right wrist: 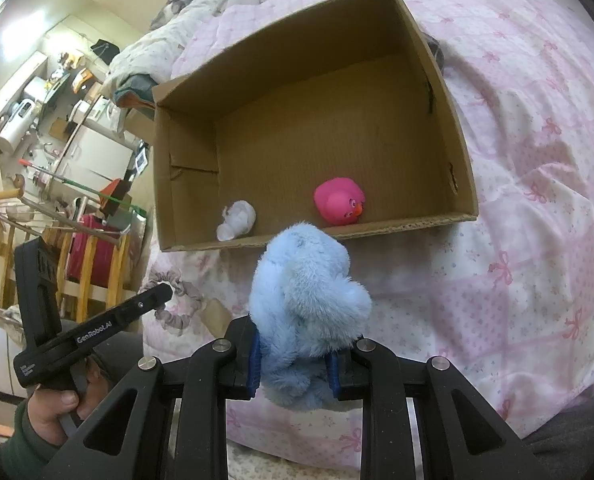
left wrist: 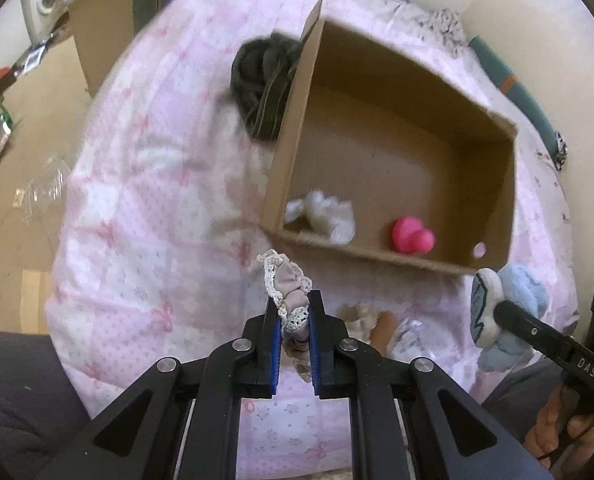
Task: Organize soft objects
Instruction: 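Carry the scrunchie over the box and release it with the left tool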
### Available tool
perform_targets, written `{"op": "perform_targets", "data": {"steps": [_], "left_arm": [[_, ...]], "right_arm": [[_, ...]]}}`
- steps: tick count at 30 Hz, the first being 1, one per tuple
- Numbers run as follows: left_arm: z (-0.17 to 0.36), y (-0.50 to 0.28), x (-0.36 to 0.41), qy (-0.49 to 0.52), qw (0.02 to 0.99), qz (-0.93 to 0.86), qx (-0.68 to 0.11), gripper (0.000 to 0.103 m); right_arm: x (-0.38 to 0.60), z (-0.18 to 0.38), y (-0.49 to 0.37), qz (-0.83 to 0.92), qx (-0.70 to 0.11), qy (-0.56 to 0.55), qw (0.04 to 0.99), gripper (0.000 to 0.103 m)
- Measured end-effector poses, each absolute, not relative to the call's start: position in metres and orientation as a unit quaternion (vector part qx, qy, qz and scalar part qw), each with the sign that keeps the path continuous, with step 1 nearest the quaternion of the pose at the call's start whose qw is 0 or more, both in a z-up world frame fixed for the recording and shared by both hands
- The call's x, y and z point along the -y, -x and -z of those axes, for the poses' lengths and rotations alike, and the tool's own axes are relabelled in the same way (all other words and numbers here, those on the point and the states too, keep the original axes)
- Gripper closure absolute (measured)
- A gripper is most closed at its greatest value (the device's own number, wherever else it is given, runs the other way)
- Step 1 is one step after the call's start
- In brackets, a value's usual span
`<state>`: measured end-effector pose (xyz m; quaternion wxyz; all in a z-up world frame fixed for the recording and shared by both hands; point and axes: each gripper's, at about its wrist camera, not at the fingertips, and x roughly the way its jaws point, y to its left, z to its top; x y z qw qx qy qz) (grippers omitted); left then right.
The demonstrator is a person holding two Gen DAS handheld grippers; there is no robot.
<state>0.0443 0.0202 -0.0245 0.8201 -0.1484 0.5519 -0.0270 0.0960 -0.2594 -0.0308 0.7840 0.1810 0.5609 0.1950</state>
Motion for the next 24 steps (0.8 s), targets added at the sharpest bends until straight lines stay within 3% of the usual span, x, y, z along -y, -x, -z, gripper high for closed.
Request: {"op": "perform_targets", "data": {"steps": [13,24], "left_arm": [[-0.072,-0.090,0.002,0.073,0.896,0.049,-0.436,0.092],[-0.036,-0.132,0.012,0.066,0.904,0.065,-0.417,0.092]], "right_arm": [[0.270,-0.036,-0.122,-0.242,-0.463,-0.208,0.827,0.077],[0.268,-0.005,-0.161,-0.214,-0.456,-0.209,0.838,0.077]]}}
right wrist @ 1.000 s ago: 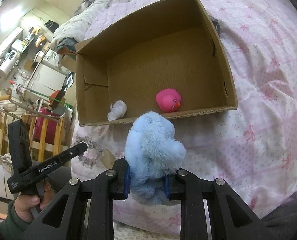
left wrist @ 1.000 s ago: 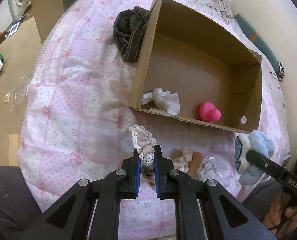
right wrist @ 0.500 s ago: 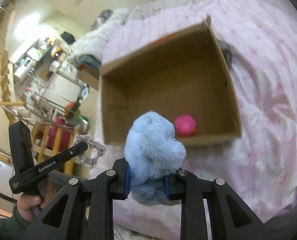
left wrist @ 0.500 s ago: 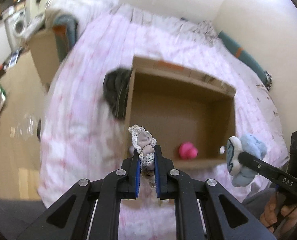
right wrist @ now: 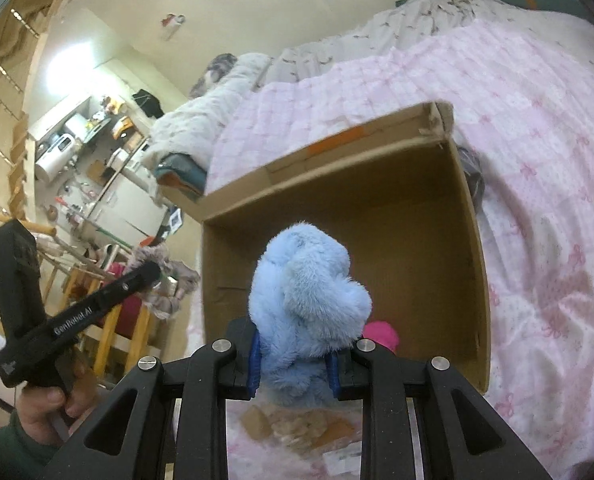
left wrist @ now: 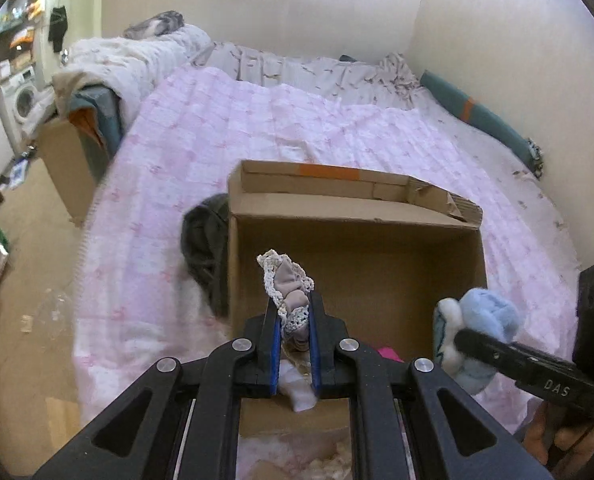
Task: Organize soft objects
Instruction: 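Carry the scrunchie over the box and release it with the left tool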
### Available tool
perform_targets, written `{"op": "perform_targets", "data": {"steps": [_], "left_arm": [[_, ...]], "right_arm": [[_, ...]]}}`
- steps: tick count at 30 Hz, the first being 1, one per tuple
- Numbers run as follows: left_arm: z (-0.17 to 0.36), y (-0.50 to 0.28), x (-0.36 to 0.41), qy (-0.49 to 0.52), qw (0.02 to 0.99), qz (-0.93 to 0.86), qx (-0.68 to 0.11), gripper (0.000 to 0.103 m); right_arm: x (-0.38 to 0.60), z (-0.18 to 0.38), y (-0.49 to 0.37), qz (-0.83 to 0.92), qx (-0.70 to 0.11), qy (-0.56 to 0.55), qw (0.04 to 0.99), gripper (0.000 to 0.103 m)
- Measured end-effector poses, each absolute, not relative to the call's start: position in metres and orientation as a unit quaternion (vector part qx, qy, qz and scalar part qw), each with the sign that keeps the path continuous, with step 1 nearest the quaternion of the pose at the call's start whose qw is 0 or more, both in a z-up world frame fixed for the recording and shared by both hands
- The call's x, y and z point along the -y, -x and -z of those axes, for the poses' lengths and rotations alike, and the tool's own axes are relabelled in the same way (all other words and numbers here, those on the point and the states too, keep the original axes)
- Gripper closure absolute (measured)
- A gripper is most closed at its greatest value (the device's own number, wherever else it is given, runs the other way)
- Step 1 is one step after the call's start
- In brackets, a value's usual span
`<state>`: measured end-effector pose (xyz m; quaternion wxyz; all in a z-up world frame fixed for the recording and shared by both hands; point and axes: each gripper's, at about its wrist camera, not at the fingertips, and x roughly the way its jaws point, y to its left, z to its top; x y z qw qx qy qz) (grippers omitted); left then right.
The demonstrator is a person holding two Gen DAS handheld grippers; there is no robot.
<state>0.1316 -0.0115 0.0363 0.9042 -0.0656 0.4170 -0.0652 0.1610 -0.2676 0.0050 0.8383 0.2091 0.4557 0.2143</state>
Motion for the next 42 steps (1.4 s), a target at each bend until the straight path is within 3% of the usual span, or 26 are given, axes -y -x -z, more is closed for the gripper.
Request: {"op": "perform_targets", "data": {"steps": [30,36,39,40,42], "left_arm": [[0.001,-0.143,0.036,0.038,0.887,0.077,-0.455,0.092],[0.004,-0.141,0.042,0.028,0.884,0.084,-0.459,0.083],[0.005,-0.140,0.045,0.024,0.882,0.087,-0.462,0.055],[0.005,-0.139,0.046,0.026,0.882,0.090,-0.462,0.038],[0.005,-0.137,0.050,0.023,0.882,0.096,-0.460,0.032]], "right_arm": [[0.252,0.035,-0.176,-0.176,-0.510,-0.155,0.827,0.076],[0.248,0.037,-0.177,-0.178,-0.513,-0.150,0.826,0.076],[0.248,0.037,-0.176,-0.178,-0.514,-0.149,0.826,0.076],[0.248,0.037,-0.176,-0.179,-0.514,-0.149,0.826,0.076],[0.247,0.037,-0.177,-0.179,-0.515,-0.147,0.825,0.076]]}}
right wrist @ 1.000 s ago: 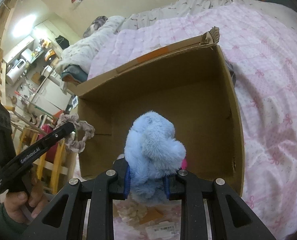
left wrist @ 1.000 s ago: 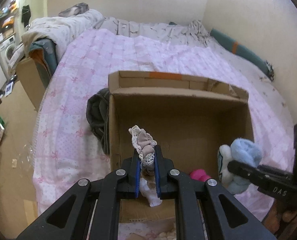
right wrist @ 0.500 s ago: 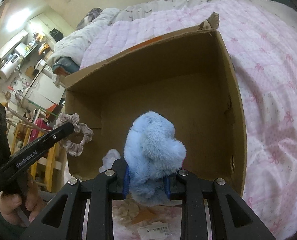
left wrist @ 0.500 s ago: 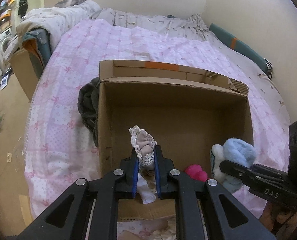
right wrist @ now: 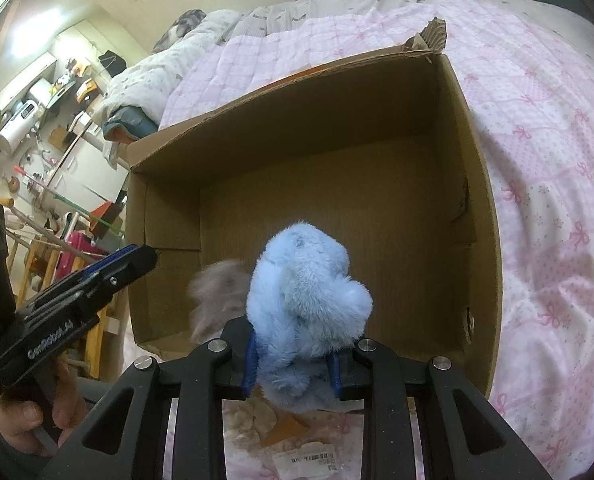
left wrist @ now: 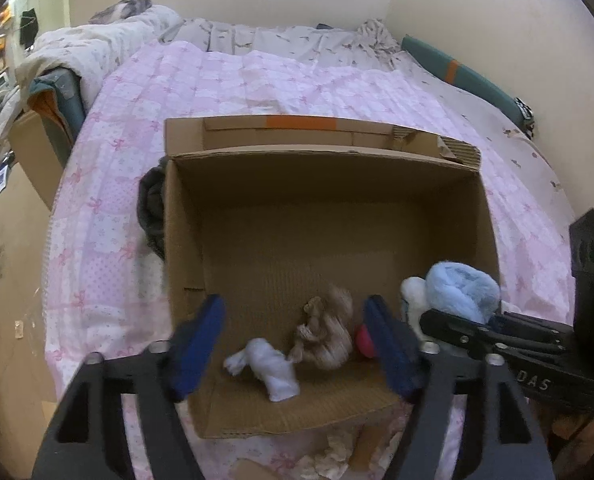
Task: Organize soft objects
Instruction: 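Carry the scrunchie over the box and release it with the left tool, then lower the light-blue plush into the box and open the right tool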
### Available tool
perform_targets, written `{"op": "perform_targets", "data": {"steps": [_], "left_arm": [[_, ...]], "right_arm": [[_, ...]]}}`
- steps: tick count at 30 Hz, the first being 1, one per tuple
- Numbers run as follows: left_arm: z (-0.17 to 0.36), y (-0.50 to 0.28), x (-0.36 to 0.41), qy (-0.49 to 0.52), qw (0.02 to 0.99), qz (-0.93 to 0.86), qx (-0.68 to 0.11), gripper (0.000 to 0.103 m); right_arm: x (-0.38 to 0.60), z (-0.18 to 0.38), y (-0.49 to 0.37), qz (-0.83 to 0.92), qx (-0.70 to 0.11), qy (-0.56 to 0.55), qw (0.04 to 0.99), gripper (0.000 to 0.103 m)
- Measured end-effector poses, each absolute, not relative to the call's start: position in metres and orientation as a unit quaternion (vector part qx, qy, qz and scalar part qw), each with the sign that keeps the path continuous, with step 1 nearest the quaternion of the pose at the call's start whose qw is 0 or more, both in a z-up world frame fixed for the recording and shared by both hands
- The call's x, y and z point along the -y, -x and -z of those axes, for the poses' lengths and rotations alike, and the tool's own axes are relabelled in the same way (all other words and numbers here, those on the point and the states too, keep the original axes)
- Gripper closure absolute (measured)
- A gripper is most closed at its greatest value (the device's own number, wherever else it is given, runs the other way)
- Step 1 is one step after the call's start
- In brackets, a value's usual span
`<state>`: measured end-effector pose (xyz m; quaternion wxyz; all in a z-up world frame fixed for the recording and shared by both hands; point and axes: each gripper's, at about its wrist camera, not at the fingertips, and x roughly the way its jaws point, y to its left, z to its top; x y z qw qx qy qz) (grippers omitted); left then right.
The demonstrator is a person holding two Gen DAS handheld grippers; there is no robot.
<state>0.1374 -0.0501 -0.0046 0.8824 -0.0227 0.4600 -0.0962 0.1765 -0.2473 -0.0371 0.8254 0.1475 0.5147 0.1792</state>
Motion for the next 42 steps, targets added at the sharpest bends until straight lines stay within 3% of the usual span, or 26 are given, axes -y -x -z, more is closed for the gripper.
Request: {"op": "perform_targets", "data": {"steps": [6,26,30,34,35,42], "left_arm": [[0.006,-0.136,0.061,-0.023,0.885,0.088,-0.457,0.031],[0.006,-0.138,0.054,-0.012,0.884,0.074,-0.461,0.031],[0.006,-0.138,0.055,-0.012,0.884,0.074,-0.461,0.031],[0.006,-0.138,0.054,-0.012,0.884,0.073,-0.461,0.031],[0.006,-0.138,0.054,-0.012,0.884,0.074,-0.461,0.031],[0.006,-0.137,0.053,-0.013,0.885,0.072,-0.460,0.031]], "right_arm": [[0.247,0.039,-0.177,-0.177,-0.516,-0.145,0.826,0.075],[0.249,0.035,-0.176,-0.182,-0.505,-0.144,0.831,0.073],[0.250,0.033,-0.176,-0.179,-0.498,-0.147,0.836,0.066],[0.255,0.030,-0.176,-0.166,-0.489,-0.156,0.842,0.027],[0.256,0.029,-0.176,-0.159,-0.486,-0.157,0.845,0.024],[0.262,0.024,-0.178,-0.151,-0.476,-0.165,0.850,0.020]]}}
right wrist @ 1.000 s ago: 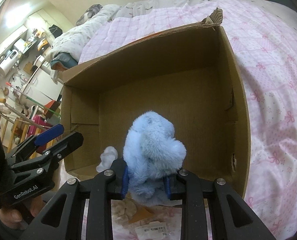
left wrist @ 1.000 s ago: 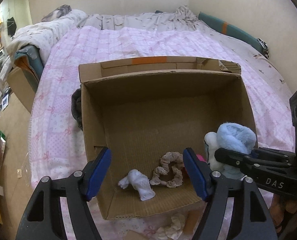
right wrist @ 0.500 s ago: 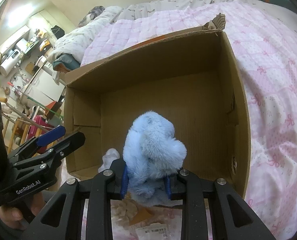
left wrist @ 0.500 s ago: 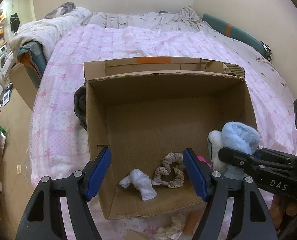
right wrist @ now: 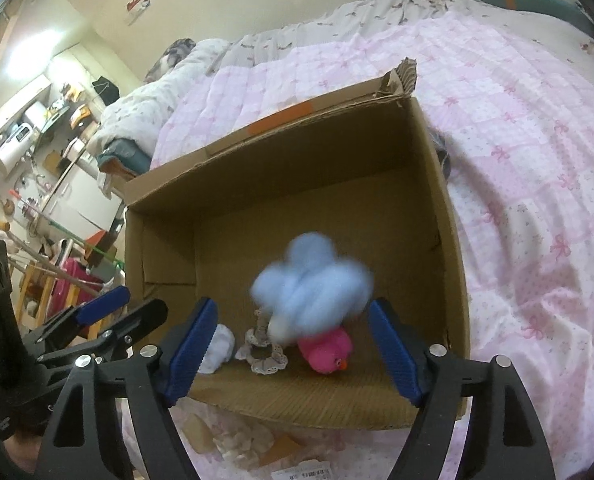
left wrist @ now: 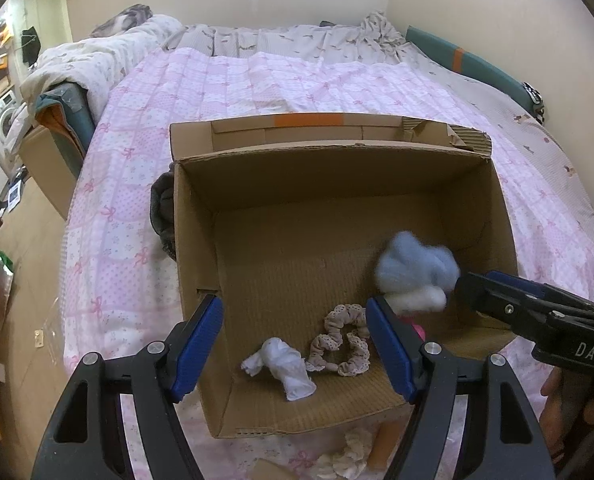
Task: Organize soft objects
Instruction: 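Lower the light-blue plush into the box and open the right tool, then move both open tools back toward the items beside the box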
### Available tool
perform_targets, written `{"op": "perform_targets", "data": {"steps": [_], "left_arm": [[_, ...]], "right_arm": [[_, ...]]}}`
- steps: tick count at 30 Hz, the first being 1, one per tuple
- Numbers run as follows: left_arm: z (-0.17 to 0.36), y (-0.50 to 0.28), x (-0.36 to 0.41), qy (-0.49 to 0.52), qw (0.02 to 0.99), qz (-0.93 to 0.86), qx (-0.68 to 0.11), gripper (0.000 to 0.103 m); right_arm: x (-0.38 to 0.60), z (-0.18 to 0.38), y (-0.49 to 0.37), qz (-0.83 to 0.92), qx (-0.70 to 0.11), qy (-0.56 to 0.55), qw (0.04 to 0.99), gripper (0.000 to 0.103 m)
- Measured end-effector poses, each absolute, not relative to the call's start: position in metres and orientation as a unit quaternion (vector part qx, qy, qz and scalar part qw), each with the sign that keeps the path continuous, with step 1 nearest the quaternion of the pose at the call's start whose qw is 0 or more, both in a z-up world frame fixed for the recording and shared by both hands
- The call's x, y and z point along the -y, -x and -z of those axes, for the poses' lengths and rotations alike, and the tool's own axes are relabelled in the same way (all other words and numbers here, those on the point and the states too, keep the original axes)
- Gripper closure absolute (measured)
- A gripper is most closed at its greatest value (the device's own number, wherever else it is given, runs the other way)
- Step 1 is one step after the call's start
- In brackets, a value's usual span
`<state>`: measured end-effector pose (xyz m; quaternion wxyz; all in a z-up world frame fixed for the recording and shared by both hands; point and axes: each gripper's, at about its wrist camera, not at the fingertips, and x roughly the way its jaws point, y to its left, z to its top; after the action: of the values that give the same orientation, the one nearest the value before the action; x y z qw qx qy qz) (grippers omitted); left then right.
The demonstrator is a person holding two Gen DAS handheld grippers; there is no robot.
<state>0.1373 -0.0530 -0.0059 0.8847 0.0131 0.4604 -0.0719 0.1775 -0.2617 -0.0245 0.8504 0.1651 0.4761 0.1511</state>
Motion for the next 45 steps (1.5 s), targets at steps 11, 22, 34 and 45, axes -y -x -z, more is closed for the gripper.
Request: {"op": "perform_targets", "data": {"steps": [11,22,34,45], "left_arm": [[-0.007,-0.125,0.040,0.002,0.892,0.057,-0.448,0.031],[-0.017,-0.101,0.017,0.047,0.888,0.038,-0.455,0.031],[-0.005,-0.068,-0.001,0.067,0.875,0.009,-0.480,0.031],[0.012,-0.047,-0.011,0.079,0.862,-0.014,-0.500,0.031]], "right_arm": [[0.259,0.014,-0.173,-0.163,-0.462,-0.160,0.857,0.010],[0.264,-0.004,-0.148,-0.143,-0.433,-0.143,0.878,0.000],[0.267,-0.012,-0.115,-0.142,-0.435,-0.133,0.879,0.000],[0.264,-0.002,-0.092,-0.151,-0.462,-0.150,0.861,0.000]]}}
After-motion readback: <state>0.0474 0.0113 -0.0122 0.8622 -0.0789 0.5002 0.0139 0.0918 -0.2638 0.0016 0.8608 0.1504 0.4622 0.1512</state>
